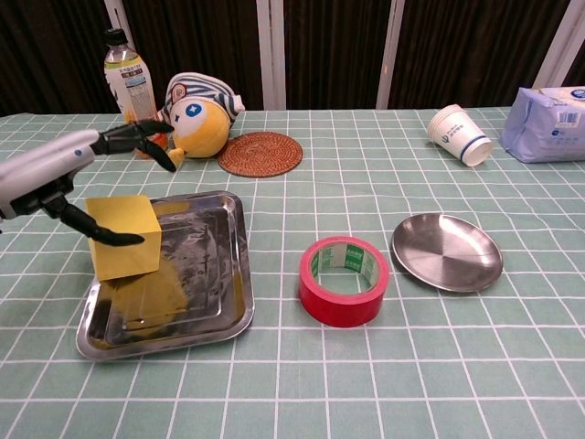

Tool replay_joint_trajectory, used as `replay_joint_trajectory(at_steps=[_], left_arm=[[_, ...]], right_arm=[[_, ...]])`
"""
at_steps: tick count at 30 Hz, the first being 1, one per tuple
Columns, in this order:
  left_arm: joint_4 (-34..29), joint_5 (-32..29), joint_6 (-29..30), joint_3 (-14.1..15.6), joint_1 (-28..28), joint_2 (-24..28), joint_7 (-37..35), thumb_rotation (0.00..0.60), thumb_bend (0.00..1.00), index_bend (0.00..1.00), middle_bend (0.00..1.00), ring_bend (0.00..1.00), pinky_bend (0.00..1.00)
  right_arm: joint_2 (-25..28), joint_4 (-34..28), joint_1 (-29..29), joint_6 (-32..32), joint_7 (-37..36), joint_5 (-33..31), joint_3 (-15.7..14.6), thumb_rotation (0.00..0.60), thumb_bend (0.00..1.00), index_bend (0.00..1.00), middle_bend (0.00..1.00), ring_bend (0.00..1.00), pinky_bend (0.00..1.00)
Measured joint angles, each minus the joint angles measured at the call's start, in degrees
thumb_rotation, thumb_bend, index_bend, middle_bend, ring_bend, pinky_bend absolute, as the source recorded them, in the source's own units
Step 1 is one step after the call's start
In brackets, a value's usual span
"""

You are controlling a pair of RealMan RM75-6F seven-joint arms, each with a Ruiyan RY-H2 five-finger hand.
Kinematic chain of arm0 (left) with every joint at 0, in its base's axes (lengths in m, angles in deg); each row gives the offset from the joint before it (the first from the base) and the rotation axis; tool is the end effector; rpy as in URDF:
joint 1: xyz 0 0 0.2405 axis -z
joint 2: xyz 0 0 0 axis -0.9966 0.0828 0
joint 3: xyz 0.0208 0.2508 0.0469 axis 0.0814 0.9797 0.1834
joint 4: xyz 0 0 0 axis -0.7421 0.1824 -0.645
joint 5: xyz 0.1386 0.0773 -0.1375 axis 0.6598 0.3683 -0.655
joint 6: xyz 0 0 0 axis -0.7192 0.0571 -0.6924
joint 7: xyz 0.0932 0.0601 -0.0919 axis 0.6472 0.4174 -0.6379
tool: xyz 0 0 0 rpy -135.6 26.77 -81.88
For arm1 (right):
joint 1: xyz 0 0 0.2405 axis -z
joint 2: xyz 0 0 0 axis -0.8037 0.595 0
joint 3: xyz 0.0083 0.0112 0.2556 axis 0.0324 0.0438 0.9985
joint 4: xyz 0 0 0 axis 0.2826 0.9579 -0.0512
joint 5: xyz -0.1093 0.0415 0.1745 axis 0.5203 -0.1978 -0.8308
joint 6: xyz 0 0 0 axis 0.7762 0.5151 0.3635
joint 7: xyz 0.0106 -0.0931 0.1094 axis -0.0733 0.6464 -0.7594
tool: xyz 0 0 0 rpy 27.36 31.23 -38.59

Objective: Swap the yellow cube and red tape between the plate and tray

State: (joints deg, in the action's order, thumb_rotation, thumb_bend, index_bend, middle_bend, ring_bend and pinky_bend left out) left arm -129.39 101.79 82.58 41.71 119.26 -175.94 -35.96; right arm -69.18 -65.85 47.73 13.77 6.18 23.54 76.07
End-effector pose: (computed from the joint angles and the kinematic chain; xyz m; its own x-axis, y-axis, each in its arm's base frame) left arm -0.2146 0.3122 -0.0051 0.1311 0.1596 0.9784 0.8374 -0.5461 -0.0232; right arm -0.3141 -0.1894 0.1316 0.2106 -0.1207 0.9701 -0.9453 0.2279 0.2336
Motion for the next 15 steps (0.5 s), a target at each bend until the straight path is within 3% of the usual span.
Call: replay_joint_trajectory(at_steps=[7,15], left_arm=[[-8.3,1.5,12.7,-1.4,-4.3,3.9,2.7,0.6,0.0,0.25,0.01,0.0,0.09],[-17.2,2.4,21.7,0.9,-15.2,12.5,19.5,0.6,0.0,0.25,0.01,0.0,0.09]], right_arm=[[-0.2,2.1,-1.9,-4.0,-1.1,3.5,-1.3,0.6,0.02,0.0,0.0,0.0,0.0],[-1.3,3.1,-10.2,-13.4,-5.4,13.7,-2.2,0.6,0.02,0.0,0.0,0.0,0.0]])
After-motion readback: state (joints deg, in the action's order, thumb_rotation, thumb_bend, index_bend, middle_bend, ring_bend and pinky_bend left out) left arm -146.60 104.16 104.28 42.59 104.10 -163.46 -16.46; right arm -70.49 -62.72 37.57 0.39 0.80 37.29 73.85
